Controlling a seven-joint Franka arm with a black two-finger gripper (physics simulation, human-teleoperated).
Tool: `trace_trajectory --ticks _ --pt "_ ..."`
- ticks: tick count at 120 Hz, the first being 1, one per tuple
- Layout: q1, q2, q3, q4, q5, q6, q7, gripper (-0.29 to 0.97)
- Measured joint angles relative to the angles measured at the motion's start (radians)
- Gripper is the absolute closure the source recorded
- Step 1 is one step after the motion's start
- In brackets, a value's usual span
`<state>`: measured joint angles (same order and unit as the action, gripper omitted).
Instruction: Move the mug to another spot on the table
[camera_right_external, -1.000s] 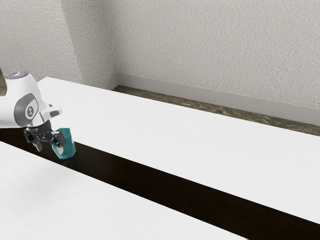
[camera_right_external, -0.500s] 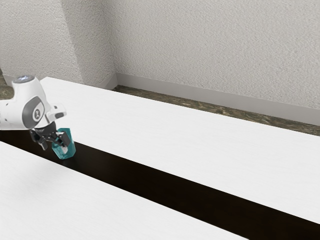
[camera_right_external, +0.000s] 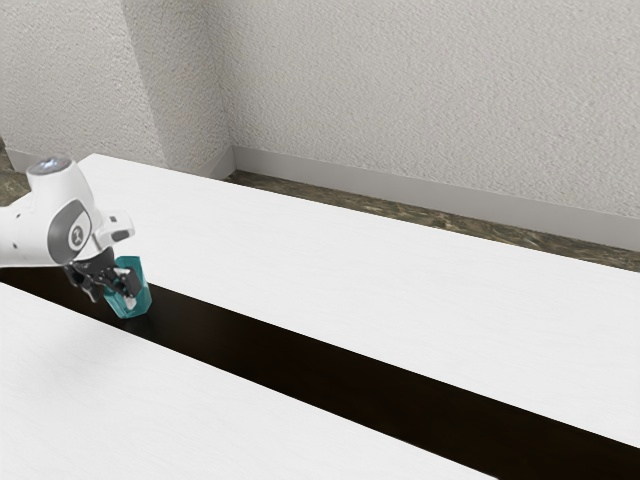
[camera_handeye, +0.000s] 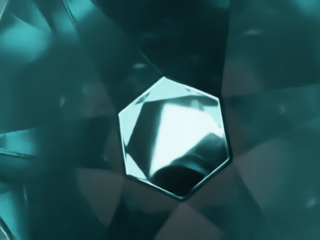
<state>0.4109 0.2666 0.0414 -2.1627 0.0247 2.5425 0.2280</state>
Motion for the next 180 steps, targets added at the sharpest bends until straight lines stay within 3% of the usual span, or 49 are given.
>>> trace_trajectory --ticks 21,78,133,180 --pt "-0.001 0.001 0.000 0.000 -0.001 0.004 0.004 0.32" --pt "-0.003 -0.003 0.000 -0.004 0.004 0.008 -0.008 0.55" --pt "-0.008 -0.071 -0.012 -0.065 0.007 0.011 -0.018 0.67" --pt "0.009 -0.296 -0.123 -0.279 0.009 0.145 -0.016 0.70"
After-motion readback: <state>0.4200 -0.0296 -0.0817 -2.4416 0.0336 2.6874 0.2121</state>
